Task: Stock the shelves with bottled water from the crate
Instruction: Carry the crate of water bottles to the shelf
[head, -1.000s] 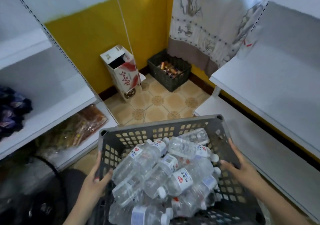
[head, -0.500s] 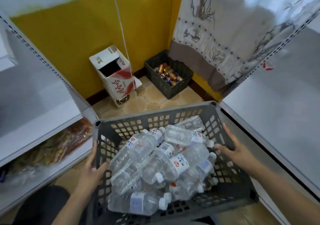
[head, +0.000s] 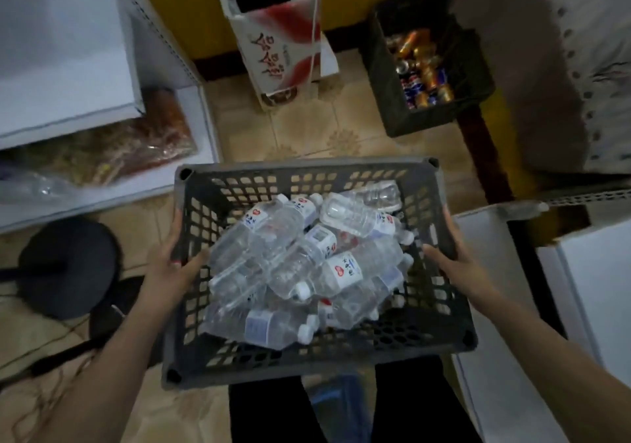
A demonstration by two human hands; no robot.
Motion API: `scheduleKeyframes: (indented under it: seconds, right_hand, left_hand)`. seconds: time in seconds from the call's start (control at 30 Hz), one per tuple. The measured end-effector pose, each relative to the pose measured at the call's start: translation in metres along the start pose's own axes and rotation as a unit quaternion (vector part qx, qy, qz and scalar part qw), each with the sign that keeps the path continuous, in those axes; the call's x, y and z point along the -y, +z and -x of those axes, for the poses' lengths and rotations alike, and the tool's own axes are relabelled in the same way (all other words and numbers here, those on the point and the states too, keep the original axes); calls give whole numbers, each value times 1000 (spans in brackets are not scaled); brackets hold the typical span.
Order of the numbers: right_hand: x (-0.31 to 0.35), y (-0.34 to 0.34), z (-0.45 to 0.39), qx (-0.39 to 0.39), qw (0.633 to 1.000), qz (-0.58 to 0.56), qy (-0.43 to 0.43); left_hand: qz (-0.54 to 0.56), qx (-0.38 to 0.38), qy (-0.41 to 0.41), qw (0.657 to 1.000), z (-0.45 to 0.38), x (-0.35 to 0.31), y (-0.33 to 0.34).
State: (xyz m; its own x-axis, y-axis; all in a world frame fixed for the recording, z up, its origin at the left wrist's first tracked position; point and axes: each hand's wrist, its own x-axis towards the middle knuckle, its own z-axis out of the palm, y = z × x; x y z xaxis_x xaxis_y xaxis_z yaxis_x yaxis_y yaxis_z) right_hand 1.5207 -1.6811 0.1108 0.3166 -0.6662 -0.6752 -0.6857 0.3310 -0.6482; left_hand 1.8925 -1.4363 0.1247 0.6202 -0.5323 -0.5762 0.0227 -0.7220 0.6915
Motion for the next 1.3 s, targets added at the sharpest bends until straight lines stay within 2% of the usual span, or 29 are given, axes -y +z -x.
scheduleKeyframes:
  seconds: [0.17,0.37,0.57,0.7,0.77,0.93,1.3]
  right_hand:
    - [-68,7,-122,34,999,21,6]
    - [-174,30,-238,21,999,42,-18]
    - [-276,58,-307,-12,997,70,-39]
    - [-342,66,-330,-66,991,90,-75]
    - [-353,65,-337,-67,990,93,-83]
    - [-347,68,-333,-83,984,133,-89]
    - [-339,57,-331,-56,988,118,-87]
  left_hand:
    - [39,-35,-19,998,-51,78,86]
    - [73,-52,-19,996,-142,181,188]
    - [69,-44,5,997,-213,274,278]
    - [96,-86,26,991,-225,322,315]
    - [89,-81,31,992,-229,335,316]
    - [107,-82,13,991,-225,315,317]
    - [125,-122,15,985,-205,314,336]
